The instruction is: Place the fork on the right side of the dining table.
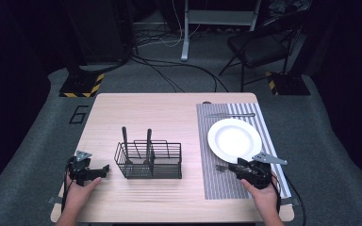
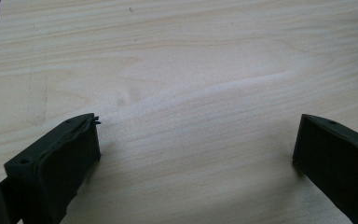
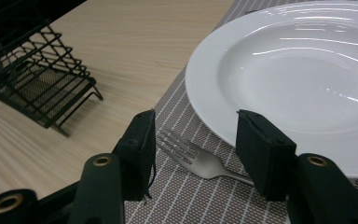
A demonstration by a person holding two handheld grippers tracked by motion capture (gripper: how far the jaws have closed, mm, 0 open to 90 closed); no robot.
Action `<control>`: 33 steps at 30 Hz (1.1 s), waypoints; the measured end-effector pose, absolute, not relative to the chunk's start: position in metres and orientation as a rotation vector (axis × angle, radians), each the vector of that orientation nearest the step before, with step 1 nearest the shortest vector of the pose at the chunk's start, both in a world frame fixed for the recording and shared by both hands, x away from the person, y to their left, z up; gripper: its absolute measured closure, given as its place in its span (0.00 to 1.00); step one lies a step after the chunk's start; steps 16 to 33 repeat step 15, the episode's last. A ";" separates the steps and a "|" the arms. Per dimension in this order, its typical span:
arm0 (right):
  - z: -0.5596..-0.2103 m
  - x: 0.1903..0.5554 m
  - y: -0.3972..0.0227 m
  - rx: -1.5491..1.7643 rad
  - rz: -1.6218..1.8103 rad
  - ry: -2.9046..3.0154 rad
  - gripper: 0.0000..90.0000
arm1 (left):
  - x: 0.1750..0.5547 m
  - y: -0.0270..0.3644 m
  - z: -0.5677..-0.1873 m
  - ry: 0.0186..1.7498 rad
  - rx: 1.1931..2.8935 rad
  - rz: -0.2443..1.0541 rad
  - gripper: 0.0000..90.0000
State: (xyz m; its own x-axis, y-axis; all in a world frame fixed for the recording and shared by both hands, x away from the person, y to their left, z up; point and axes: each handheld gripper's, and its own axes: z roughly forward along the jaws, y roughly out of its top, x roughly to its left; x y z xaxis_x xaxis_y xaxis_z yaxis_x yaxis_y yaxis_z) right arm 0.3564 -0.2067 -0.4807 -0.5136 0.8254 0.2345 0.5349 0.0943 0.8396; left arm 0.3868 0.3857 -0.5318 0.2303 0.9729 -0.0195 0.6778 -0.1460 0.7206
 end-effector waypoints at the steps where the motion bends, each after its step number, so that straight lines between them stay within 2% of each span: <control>1: -0.481 0.356 -0.207 1.349 1.384 2.080 0.53 | 0.387 0.386 -0.532 1.513 1.897 0.622 0.00; 11: -0.484 0.351 -0.180 1.184 1.369 2.249 0.51 | 0.386 0.386 -0.532 1.520 1.889 0.634 0.00; 33: -0.486 0.351 -0.178 1.169 1.357 2.273 0.51 | 0.385 0.386 -0.532 1.527 1.890 0.637 0.00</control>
